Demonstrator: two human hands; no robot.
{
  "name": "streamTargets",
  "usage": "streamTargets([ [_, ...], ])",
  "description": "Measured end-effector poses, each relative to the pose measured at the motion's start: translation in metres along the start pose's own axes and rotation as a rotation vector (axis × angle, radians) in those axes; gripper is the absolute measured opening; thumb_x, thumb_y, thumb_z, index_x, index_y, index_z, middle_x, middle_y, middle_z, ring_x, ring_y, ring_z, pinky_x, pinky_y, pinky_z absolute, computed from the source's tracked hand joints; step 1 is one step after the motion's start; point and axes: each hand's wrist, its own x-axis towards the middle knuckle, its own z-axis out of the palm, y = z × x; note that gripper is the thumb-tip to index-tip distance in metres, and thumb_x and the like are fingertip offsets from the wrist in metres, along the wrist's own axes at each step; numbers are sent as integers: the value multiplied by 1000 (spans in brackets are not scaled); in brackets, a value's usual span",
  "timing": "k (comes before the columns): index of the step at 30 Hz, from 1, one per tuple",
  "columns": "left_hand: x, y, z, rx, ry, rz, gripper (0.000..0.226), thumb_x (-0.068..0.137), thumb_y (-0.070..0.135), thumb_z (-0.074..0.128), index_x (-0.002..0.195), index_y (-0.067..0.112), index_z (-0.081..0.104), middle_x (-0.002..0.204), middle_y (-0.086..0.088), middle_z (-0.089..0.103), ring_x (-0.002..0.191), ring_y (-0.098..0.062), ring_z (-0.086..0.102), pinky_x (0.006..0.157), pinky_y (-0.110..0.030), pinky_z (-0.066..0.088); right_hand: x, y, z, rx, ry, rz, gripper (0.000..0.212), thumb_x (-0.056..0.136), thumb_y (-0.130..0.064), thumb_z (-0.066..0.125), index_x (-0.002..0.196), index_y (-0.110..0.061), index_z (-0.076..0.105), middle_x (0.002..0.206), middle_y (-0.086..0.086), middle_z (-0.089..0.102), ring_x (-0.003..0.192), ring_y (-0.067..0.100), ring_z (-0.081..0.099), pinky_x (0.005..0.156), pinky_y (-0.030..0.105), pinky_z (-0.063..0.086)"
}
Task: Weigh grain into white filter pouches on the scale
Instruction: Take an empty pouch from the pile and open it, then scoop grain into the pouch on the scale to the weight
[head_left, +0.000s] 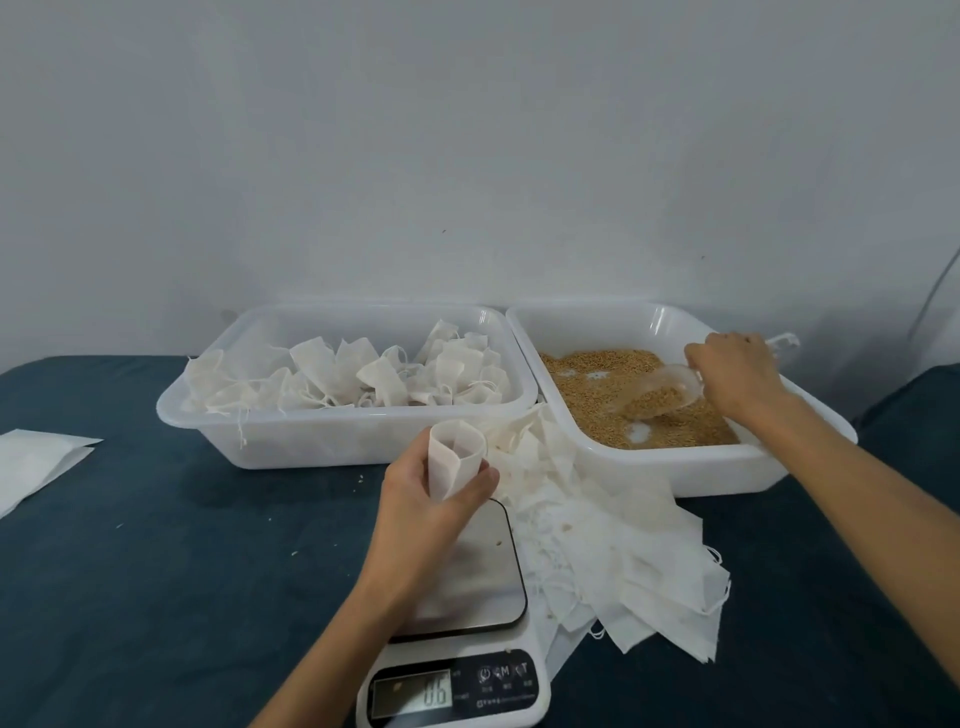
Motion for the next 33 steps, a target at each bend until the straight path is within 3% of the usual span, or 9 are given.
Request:
streamTargets([
  [4, 0, -1, 0, 4, -1, 2, 18, 80, 32, 81, 95, 31, 70, 94, 3, 76, 90, -19, 73, 80, -31, 61, -1, -4, -1, 161, 14, -153, 24, 88, -10, 69, 103, -28, 66, 97, -6, 64, 95, 19, 60, 92, 36, 40],
  [10, 0, -1, -1, -6, 4, -8, 22, 79, 32, 81, 99, 30, 71, 96, 3, 76, 91, -19, 74, 80, -29, 61, -12, -33, -8, 448, -192, -412, 27, 78, -1, 75, 88, -25, 67, 92, -13, 61, 89, 8, 56, 74, 22, 42],
  [13, 1, -2, -1, 10, 6, -10, 25, 78, 34, 81, 99, 26, 70, 95, 4, 76, 90, -17, 73, 77, -25, 58, -14, -26, -8, 544, -323, -389, 26, 81, 1, 71, 83, -25, 70, 88, -18, 61, 85, 4, 58, 66, 14, 41],
  [16, 1, -3, 0, 17, 4, -9, 22, 77, 35, 81, 95, 31, 70, 93, 3, 75, 88, -17, 72, 76, -25, 58, -20, -10, -7, 695, -457, -357, 31, 86, 1, 69, 86, -30, 73, 94, -12, 71, 93, 10, 66, 78, 23, 54],
  [19, 1, -3, 0, 23, -3, -1, 20, 77, 36, 81, 94, 35, 70, 93, 5, 76, 86, -14, 72, 76, -23, 59, -25, 2, -4, 888, -481, -334, 22, 83, -5, 79, 94, -25, 78, 99, -3, 74, 99, 15, 67, 91, 31, 53],
  [21, 0, -4, 0, 25, -2, -4, 21, 77, 36, 82, 95, 34, 70, 94, 5, 75, 86, -13, 72, 76, -23, 58, -27, 7, -1, 968, -438, -259, 18, 81, -13, 84, 95, -23, 79, 96, 1, 74, 96, 19, 66, 88, 33, 51],
  [25, 1, -5, 0, 27, 4, -11, 21, 77, 36, 82, 94, 31, 70, 93, 4, 76, 85, -13, 72, 75, -20, 57, -25, 0, 5, 752, -270, -142, 13, 79, -17, 85, 86, -21, 75, 87, -6, 69, 86, 15, 64, 74, 28, 48],
  [29, 2, -5, 1, 20, 0, -15, 25, 77, 37, 82, 95, 25, 70, 91, 3, 74, 83, -13, 70, 73, -23, 55, -26, -17, -4, 449, -104, -76, 12, 85, -18, 77, 95, -17, 71, 96, 1, 70, 89, 21, 65, 82, 38, 54],
  [33, 1, -6, 0, 19, -10, -15, 27, 75, 39, 81, 97, 26, 70, 94, 2, 75, 86, -15, 70, 74, -27, 55, -21, -27, -21, 76, 81, -78, 19, 85, -4, 69, 94, -21, 69, 91, -1, 64, 88, 21, 60, 80, 33, 45],
])
